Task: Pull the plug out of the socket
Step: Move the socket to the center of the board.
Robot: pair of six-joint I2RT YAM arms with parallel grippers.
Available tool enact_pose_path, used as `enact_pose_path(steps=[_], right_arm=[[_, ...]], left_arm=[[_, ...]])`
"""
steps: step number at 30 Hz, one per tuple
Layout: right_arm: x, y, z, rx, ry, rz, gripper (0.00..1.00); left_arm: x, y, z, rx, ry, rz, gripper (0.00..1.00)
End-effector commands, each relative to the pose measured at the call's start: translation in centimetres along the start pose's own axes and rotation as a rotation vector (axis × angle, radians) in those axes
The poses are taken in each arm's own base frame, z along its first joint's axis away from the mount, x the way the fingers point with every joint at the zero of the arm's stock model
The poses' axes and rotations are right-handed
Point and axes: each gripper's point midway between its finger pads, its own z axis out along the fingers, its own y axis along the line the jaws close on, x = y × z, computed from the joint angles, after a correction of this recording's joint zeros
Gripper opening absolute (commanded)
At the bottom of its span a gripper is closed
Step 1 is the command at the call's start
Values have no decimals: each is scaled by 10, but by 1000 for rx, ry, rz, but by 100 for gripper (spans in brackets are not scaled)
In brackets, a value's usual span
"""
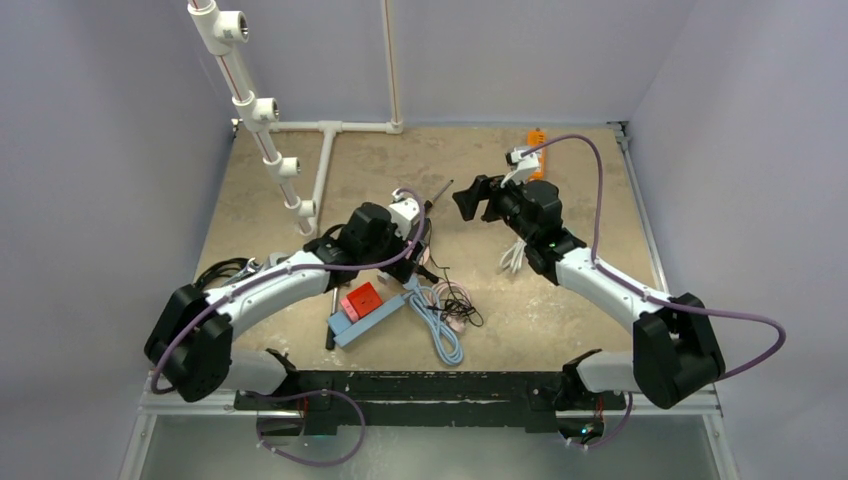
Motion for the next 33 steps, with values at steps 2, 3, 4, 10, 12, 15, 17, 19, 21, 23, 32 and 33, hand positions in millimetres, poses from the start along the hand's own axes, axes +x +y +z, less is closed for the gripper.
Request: enact_pose_path(steps=[2,3,4,10,12,15,17,19,21,23,32,33], right_arm=[[-19,3,-4,-4,-82,-5,86],[-19,2,-4,-3,-87,-5,86],[-20,3,-5,-5,-91,-5,86],[-18,2,-5,-10,-98,-6,86],[-16,2,-4,-10,-93,-6,86],[-17,2,-4,-12,-101,-6,86],[-17,3,-5,-14,-107,-9,86],[-17,2,-6,-15,-108,-12,86],[-18,3,-6,-20,-109,-13,86],[-19,4,-7,-23,-114,-13,86],[-20,2,-9,-10,-123,-13,86],[-21,0,-9,0,-126,-12,86]], left_arm=[[-2,-6,15,30,13,5,98],[0,-3,16,17,19,6,98],[2,4,18,-25,25,9,97],[4,-1,29,5,34,34,78],[4,0,33,4,42,45,71],[4,-1,38,12,41,76,54],[3,-3,42,19,29,118,45],[2,-15,45,83,18,149,40],[-1,-29,46,154,-6,186,38],[-3,-39,48,192,-24,229,33],[3,-61,58,260,15,291,50],[1,-60,57,249,12,289,63]])
